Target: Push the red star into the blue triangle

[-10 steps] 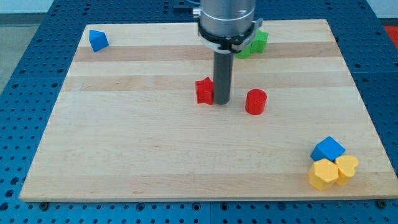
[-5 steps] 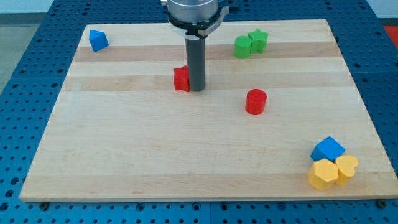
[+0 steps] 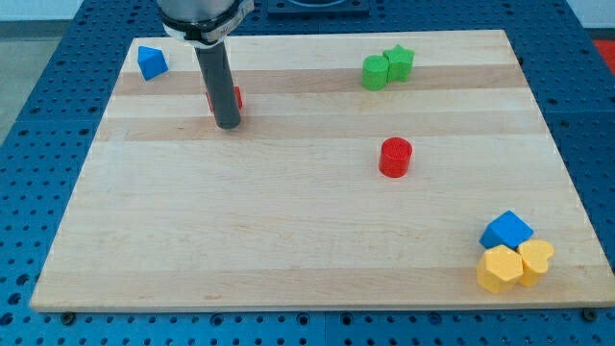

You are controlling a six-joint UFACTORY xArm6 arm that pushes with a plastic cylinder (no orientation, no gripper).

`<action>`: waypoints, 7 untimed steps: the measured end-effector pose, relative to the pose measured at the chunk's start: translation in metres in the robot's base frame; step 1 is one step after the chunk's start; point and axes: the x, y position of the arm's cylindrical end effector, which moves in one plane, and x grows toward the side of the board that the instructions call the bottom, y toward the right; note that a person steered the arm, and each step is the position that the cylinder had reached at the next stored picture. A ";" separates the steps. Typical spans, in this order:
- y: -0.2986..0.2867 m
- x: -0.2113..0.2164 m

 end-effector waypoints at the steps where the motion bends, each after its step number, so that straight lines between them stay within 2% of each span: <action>1: 0.010 -0.013; 4: -0.007 -0.048; 7: -0.039 -0.054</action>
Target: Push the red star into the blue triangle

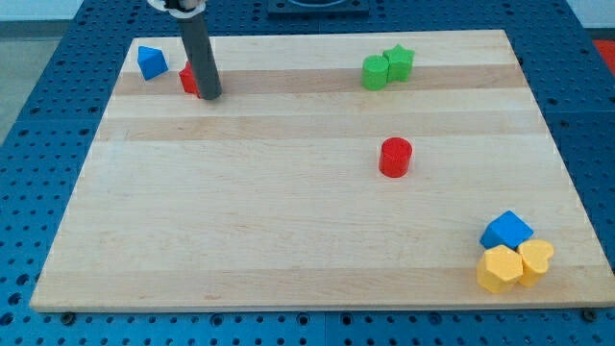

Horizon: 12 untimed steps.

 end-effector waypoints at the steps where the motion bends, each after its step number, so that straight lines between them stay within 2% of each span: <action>1: -0.021 -0.004; 3: -0.047 -0.004; 5: 0.012 -0.009; 6: 0.019 -0.033; 10: -0.038 -0.038; 12: -0.003 0.017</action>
